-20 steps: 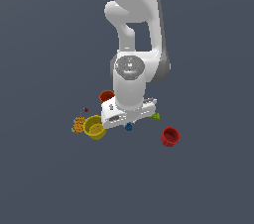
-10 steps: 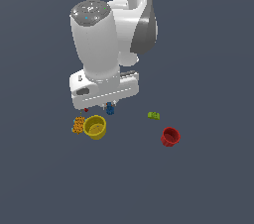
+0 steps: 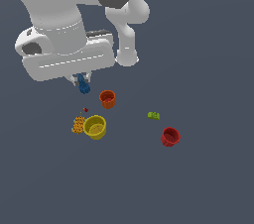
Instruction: Pick up a designated object from a clutter of objects.
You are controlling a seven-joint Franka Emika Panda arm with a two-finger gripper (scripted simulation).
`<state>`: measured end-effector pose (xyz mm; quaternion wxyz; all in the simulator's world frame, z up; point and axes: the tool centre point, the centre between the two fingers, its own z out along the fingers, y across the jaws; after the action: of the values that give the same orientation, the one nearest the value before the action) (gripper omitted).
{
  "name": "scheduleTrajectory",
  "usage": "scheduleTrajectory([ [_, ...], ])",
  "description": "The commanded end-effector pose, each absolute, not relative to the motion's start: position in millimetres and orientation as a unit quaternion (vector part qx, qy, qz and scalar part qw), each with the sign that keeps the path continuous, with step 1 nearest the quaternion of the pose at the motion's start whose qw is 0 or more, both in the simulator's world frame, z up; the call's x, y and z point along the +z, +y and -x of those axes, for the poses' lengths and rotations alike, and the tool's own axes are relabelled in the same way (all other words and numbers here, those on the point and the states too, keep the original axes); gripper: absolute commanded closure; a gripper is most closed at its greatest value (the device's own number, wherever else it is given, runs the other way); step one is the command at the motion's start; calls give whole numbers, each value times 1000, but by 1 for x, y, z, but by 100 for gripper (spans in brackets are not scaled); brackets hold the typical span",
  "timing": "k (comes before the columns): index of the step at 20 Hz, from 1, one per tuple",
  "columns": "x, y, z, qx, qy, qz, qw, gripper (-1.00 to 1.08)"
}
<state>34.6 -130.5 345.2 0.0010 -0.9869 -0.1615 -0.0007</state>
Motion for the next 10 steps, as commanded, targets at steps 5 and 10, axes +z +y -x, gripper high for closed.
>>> scheduleTrajectory([
  [5, 402, -168, -29, 0, -162, 987, 1, 108],
  [10, 430, -186, -28, 0, -162, 987, 0, 108],
])
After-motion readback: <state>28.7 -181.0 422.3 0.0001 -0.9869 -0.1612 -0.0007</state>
